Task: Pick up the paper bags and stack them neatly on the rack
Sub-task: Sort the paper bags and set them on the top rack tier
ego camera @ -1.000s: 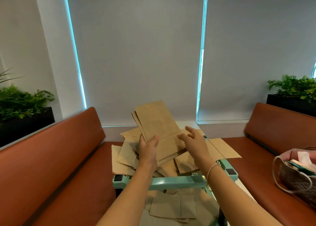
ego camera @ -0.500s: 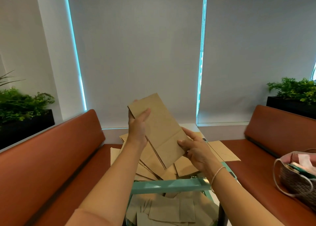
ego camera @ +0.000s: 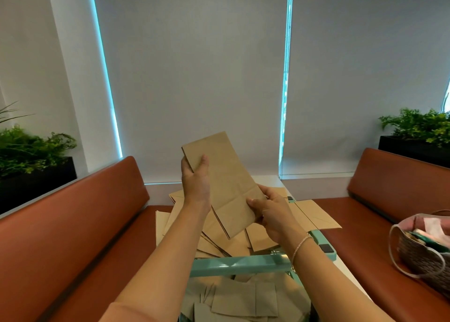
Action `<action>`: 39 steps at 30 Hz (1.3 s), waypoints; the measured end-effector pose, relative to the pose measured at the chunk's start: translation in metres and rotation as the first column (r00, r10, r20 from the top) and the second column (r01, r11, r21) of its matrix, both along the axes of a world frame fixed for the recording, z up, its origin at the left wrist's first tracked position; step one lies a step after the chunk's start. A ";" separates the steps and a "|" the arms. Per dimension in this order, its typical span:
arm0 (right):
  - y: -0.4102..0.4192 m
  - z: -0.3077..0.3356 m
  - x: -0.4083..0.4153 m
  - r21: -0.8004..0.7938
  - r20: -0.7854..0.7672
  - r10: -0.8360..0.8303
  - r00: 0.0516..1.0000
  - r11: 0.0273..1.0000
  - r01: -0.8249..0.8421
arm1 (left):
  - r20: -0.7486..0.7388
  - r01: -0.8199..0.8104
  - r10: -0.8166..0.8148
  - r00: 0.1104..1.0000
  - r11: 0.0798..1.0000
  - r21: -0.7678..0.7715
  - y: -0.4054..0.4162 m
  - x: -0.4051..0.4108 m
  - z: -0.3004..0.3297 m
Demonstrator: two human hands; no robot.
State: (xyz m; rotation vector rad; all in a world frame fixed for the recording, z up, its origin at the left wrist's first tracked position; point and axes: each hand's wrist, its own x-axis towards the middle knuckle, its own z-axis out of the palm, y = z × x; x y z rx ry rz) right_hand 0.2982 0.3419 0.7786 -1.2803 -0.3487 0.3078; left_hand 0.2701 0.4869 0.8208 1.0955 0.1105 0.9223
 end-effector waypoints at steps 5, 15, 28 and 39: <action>0.006 0.003 0.001 0.102 -0.072 -0.138 0.988 0.984 0.145 | -0.201 0.096 -0.083 0.976 0.994 0.059 -0.027 0.002 -0.036; -0.028 0.004 0.028 -0.548 0.405 -0.261 0.877 0.698 0.461 | -0.368 0.070 -0.002 0.930 0.983 0.172 -0.019 0.008 -0.079; -0.075 -0.009 0.084 -0.889 0.209 -0.367 0.906 0.315 0.333 | -0.330 0.132 -0.120 0.936 0.991 0.015 -0.020 0.008 -0.082; -0.038 0.059 0.028 -0.316 0.607 -0.465 0.644 0.603 0.733 | -0.363 0.144 -0.144 0.921 0.989 -0.029 -0.020 0.005 -0.079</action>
